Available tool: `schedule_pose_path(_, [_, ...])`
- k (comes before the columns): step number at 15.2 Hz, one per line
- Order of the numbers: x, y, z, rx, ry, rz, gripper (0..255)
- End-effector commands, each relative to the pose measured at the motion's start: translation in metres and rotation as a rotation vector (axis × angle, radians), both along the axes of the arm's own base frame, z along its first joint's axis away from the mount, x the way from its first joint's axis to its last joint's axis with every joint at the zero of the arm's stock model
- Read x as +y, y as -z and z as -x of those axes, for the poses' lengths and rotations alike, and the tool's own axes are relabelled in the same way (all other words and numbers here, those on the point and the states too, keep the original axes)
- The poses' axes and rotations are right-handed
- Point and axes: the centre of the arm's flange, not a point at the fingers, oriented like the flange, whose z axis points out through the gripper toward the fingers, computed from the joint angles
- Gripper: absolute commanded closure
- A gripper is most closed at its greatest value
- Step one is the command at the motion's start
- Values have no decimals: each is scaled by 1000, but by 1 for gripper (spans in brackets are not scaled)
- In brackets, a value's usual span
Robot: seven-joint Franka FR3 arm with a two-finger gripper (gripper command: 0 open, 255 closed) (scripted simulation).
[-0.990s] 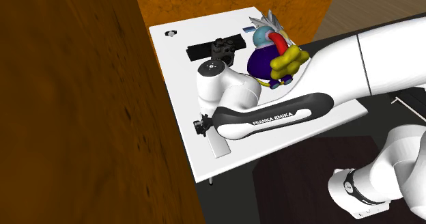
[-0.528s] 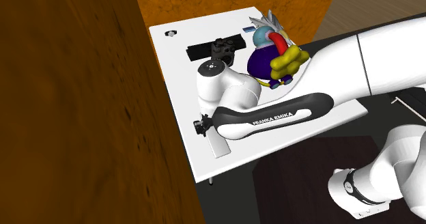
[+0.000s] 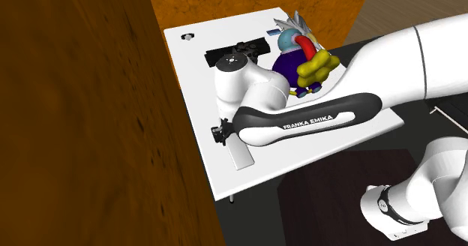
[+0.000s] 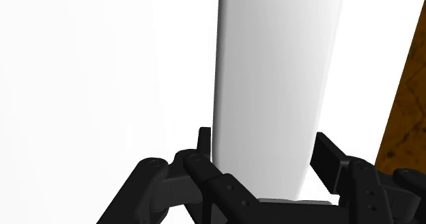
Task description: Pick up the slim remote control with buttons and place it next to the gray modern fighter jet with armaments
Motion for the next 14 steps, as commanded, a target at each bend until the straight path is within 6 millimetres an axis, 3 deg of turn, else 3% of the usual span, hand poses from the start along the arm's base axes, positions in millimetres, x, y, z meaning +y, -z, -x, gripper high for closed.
schedule_pose_path(1, [0,-11,1,0,0,0,255])
schedule_pose_path(14, [0,-80,1,0,0,0,255])
